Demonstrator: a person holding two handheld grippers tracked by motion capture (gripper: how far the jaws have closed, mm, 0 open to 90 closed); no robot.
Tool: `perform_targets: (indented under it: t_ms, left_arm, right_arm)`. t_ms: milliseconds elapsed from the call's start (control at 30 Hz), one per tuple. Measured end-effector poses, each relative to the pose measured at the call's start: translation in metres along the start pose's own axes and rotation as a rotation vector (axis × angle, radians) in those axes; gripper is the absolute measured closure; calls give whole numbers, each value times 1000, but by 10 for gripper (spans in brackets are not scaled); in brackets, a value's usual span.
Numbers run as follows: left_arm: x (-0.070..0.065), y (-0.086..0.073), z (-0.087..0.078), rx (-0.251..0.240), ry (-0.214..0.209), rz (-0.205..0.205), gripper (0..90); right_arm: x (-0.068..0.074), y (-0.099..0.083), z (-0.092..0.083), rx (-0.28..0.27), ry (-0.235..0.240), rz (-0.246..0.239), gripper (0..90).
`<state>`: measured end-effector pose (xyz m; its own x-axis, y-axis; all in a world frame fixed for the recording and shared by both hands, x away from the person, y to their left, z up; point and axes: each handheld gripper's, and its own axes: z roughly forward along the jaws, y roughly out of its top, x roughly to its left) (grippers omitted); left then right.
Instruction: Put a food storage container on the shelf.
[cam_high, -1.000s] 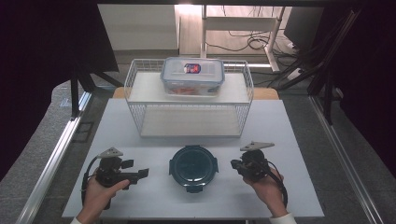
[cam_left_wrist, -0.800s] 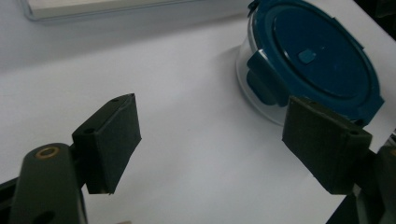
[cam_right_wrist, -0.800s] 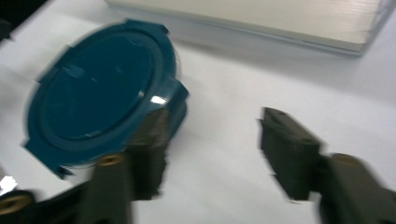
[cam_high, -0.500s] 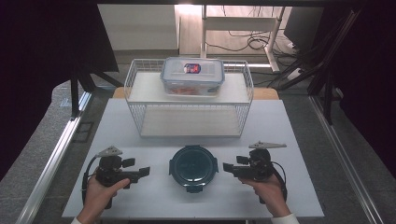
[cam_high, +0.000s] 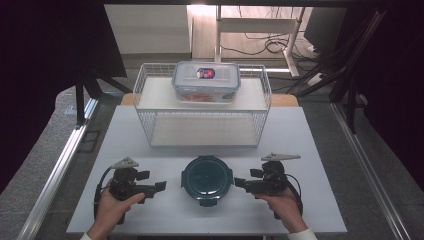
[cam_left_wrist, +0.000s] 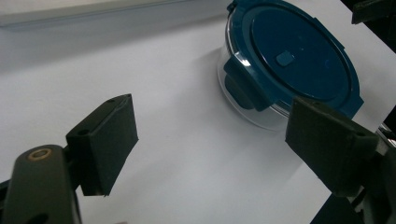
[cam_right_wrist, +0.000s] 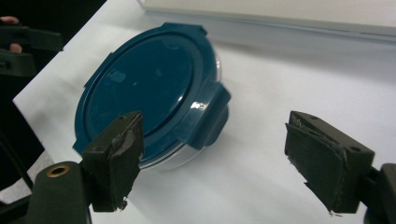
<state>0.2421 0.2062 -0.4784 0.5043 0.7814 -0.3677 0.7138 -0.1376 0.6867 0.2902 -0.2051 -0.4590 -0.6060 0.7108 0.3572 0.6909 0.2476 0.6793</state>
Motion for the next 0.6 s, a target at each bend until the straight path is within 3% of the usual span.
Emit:
perform_targets:
  t_ms: [333,600]
  left_arm:
    - [-2,1,7,9,-13,-19,153]
    - [2,12,21,-7,-115,-113,134]
  right_arm:
    - [3,-2,9,8,25,14,192]
    - [3,1,20,8,72,48,174]
